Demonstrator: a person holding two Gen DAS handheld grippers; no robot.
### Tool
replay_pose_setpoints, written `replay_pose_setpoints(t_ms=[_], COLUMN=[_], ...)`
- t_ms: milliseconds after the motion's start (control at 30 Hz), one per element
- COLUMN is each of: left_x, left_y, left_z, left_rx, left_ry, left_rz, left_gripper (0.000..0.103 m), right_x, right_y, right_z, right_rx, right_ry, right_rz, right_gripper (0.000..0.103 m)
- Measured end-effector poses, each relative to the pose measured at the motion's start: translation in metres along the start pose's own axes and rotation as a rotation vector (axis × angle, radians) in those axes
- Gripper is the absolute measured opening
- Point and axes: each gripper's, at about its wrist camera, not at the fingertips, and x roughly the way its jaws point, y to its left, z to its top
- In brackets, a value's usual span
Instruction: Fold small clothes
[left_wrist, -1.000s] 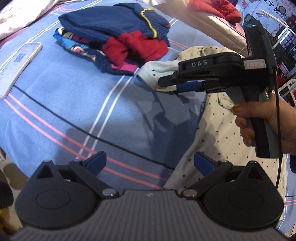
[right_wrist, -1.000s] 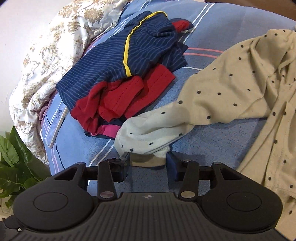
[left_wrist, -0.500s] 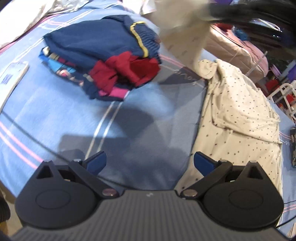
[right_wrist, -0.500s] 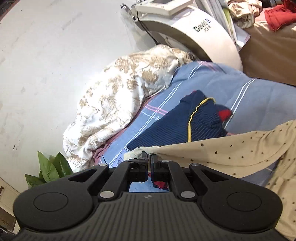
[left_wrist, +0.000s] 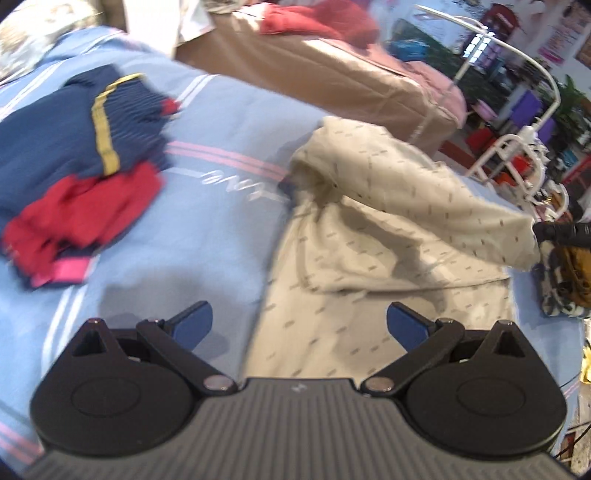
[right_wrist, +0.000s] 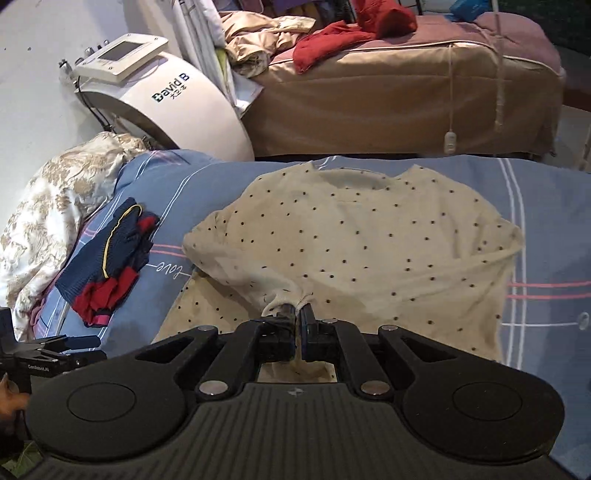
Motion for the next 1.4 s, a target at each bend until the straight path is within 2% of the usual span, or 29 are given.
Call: replay_pose_setpoints(t_ms=[133, 233, 333, 400, 567, 633, 667, 700, 733, 767, 800, 1000, 1067, 1133, 1233, 1367, 1400], left_x=[0.021, 0.035, 0.045, 0.052, 0.067, 0.072, 0.074, 0.075, 0.077, 0.077, 0.079, 0.08, 0.081, 0.083, 0.089, 0.096, 0.097], left_y=[-0.031, -0.05, -0.067, -0.074, -0.075, -0.071, -0.069, -0.067, -0.066, -0.064, -0.063, -0.05, -0.048, -0.052, -0.064, -0.08, -0.084], left_z=[0.018, 0.027, 0.032, 0.033, 0.042, 0.049, 0.053, 0.055, 0.058, 0.061, 0.063, 0.069, 0.07, 0.07, 0.068, 0.063, 0.062], left_rx=[0.084, 0.119, 0.143, 0.169, 0.202, 0.198, 0.195, 0.193, 0.197, 0.207, 0.217, 0.221, 0.225, 0.231, 0.239, 0.277, 0.297], left_ry=[0.002, 0.011, 0.027, 0.037, 0.066, 0.072, 0.075, 0.076, 0.073, 0.07, 0.074, 0.079, 0.084, 0.088, 0.103, 0.12, 0.125], left_rz=[-0.062, -0.095, -0.117, -0.124, -0.106, -0.093, -0.09, -0.085, -0.079, -0.074, -0.067, -0.042, -0.037, -0.067, -0.101, -0.114, -0.109], left_gripper=[0.102, 0.103, 0.103, 0.103, 0.102, 0.102, 0.103, 0.103, 0.103, 0.103, 0.103, 0.103, 0.102, 0.102, 0.103, 0.103, 0.103], right_x=[-0.035, -0.051, -0.059, -0.055, -0.024, -0.009, -0.002, 0.001, 0.002, 0.002, 0.001, -0.027, -0.036, -0.036, -0.022, 0.004, 0.011], right_y=[-0.003, -0.015, -0.05, -0.072, -0.082, -0.087, -0.086, -0.082, -0.08, -0.078, -0.077, -0.084, -0.082, -0.076, -0.061, -0.05, -0.054], right_z=[-0.007, -0.018, -0.031, -0.036, -0.048, -0.054, -0.059, -0.063, -0.067, -0.07, -0.073, -0.082, -0.083, -0.083, -0.085, -0.086, -0.086], right_rx=[0.062, 0.036, 0.105, 0.16, 0.08, 0.079, 0.048, 0.019, 0.004, 0.0, 0.004, 0.106, 0.096, 0.082, 0.051, 0.004, 0.017], right_ry=[-0.031, -0.017, -0.002, 0.028, 0.088, 0.135, 0.167, 0.173, 0.171, 0.17, 0.168, 0.123, 0.112, 0.109, 0.123, 0.115, 0.129], right_rz=[0.013, -0.051, -0.114, -0.13, -0.169, -0.174, -0.183, -0.197, -0.214, -0.229, -0.24, -0.315, -0.332, -0.321, -0.267, -0.318, -0.322], right_gripper=[0.006, 0.006, 0.006, 0.006, 0.007, 0.019, 0.031, 0.053, 0.063, 0.079, 0.081, 0.081, 0.08, 0.077, 0.063, 0.048, 0.03])
